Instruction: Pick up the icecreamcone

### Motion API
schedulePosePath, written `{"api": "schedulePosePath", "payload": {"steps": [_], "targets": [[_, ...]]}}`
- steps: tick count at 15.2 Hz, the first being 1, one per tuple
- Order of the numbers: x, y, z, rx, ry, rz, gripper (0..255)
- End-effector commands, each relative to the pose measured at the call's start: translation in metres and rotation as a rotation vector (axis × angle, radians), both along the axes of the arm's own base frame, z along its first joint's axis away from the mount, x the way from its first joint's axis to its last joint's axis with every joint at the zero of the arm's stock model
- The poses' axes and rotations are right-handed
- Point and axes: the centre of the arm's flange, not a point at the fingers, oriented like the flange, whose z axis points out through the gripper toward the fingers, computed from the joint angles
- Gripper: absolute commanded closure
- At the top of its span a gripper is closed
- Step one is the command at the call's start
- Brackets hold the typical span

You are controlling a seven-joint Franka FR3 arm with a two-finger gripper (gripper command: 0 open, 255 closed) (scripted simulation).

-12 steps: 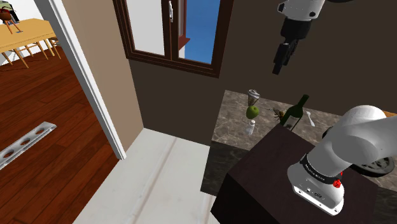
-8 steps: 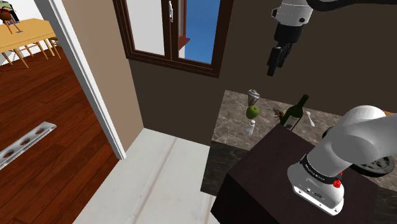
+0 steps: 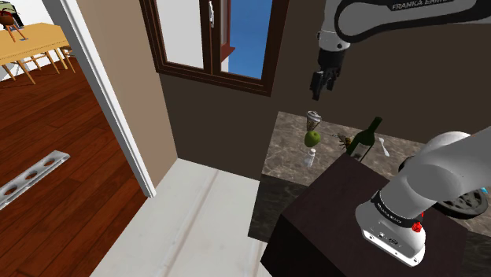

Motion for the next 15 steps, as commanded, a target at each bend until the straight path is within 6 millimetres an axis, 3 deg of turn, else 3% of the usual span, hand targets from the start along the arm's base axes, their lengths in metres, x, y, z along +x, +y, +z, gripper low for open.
{"api": "schedulePosePath", "payload": {"steps": [1,15], "targets": [[0.015,-0.013,-0.018,-0.017,0.006,-0.026,0],[0.113,-0.114,-0.139,-0.130,0.052,-0.204,0]]}}
